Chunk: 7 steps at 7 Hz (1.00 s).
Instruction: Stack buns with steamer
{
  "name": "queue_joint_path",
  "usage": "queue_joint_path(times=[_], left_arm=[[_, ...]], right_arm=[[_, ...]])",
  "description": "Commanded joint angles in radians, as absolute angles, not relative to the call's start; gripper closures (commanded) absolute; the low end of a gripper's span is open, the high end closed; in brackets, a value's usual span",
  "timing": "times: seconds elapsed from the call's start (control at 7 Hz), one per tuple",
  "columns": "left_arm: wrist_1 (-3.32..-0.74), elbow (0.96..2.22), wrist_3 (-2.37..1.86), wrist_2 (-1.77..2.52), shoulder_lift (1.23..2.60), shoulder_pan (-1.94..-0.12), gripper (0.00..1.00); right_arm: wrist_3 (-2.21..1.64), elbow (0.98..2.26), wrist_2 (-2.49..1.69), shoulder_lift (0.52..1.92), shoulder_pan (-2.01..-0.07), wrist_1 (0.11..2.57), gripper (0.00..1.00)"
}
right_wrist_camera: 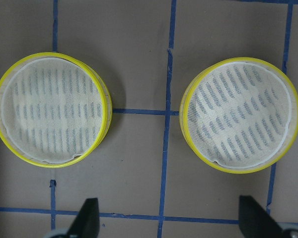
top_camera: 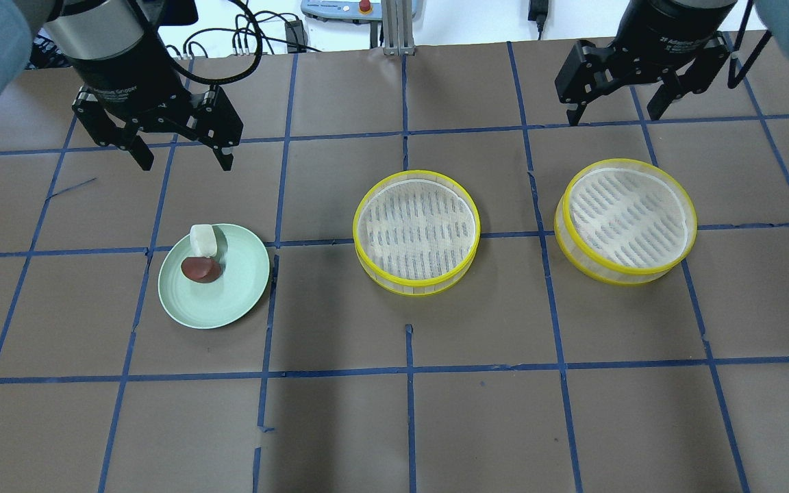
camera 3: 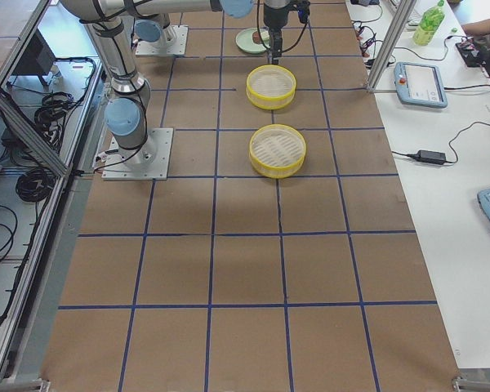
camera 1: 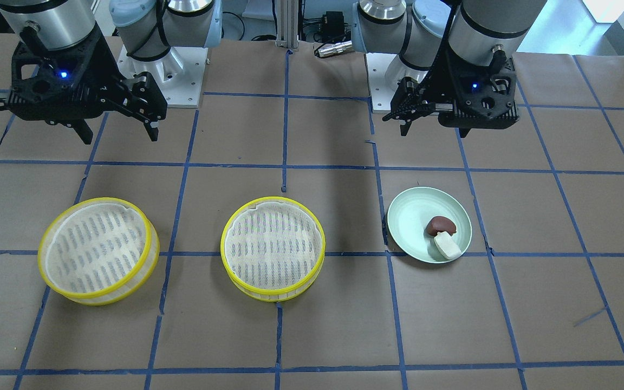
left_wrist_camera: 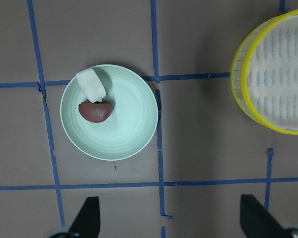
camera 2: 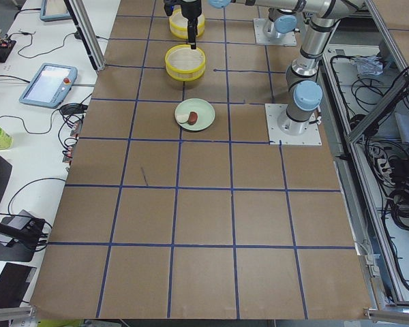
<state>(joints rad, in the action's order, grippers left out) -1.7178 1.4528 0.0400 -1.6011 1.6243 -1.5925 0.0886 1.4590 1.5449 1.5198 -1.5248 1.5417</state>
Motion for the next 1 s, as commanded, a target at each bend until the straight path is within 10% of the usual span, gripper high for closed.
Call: queue_joint_path(times=[0.0, 0.86], left_arm=[[-1.607, 1.547, 0.168, -1.618, 1.675, -1.55, 0.0], [-1.172, 1.781, 0.195, -1.655, 1.994, -1.393, 0.08]], right_arm=[[0.249, 1.492, 1.545, 1.47, -1.39, 1.571, 0.0], [0.405, 1.757, 1.595, 1.298, -1.159, 2.018, 0.03]])
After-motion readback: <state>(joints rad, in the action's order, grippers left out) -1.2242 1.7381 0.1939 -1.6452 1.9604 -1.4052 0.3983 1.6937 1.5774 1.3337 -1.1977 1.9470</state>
